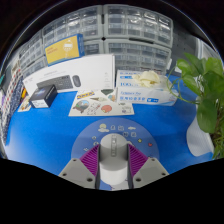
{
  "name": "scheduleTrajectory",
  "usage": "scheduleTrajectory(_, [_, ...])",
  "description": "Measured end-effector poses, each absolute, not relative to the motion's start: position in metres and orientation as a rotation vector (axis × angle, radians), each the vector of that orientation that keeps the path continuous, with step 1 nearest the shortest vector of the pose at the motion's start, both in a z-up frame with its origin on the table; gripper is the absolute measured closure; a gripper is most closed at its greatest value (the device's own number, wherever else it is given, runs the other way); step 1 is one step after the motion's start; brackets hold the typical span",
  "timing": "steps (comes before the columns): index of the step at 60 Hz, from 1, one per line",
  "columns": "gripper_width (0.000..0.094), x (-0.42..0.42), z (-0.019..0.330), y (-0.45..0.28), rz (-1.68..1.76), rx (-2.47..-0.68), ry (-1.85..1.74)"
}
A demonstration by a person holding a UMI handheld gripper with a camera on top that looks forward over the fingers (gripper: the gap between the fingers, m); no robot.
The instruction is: Arrange mouse
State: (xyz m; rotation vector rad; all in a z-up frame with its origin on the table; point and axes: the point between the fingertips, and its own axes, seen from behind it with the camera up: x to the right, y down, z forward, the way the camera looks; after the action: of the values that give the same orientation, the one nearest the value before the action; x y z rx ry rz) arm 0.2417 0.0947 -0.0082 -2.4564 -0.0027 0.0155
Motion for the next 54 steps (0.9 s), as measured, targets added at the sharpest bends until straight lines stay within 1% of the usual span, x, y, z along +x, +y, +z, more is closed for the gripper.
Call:
scheduleTrajectory(2, [0.0535, 0.242, -0.009, 0.095, 0.005, -2.46, -0.012])
scheduleTrajectory(3, [0.0507, 0.242, -0.009, 0.094, 0.003, -2.463, -0.012])
scheduleTrajectory(5, [0.0487, 0.242, -0.009, 0.095, 0.002, -2.463, -0.006])
scheduleTrajectory(12, [0.0432, 0.244, -0.009, 0.095, -0.015, -2.482, 0.003])
scheduleTrajectory(14, [0.0386, 0.245, -0.008, 0.094, -0.036, -2.493, 0.0])
scheduleTrajectory(15, [0.0292, 0.246, -0.008, 0.093, -0.047, -2.495, -0.005])
scheduleTrajectory(16, [0.0286, 0.246, -0.007, 0.093, -0.055, -2.498, -0.014])
scheduleTrajectory(19, [0.0166, 0.243, -0.001, 0.092, -0.058, -2.503, -0.025])
scheduleTrajectory(22, [0.0101, 0.236, 0.012, 0.094, -0.043, -2.484, -0.036])
scheduleTrajectory(23, [0.0092, 0.233, 0.017, 0.095, -0.039, -2.476, -0.037])
scheduleTrajectory(31, [0.009, 0.224, 0.066, 0.094, -0.072, -2.413, -0.035])
scheduleTrajectory(42, [0.0082, 0.196, 0.138, 0.088, -0.023, -2.282, -0.004])
scheduleTrajectory(47, [0.0084, 0.188, 0.161, 0.082, -0.015, -2.237, -0.002])
scheduleTrajectory(54, [0.0086, 0.175, 0.181, 0.074, 0.007, -2.196, 0.0])
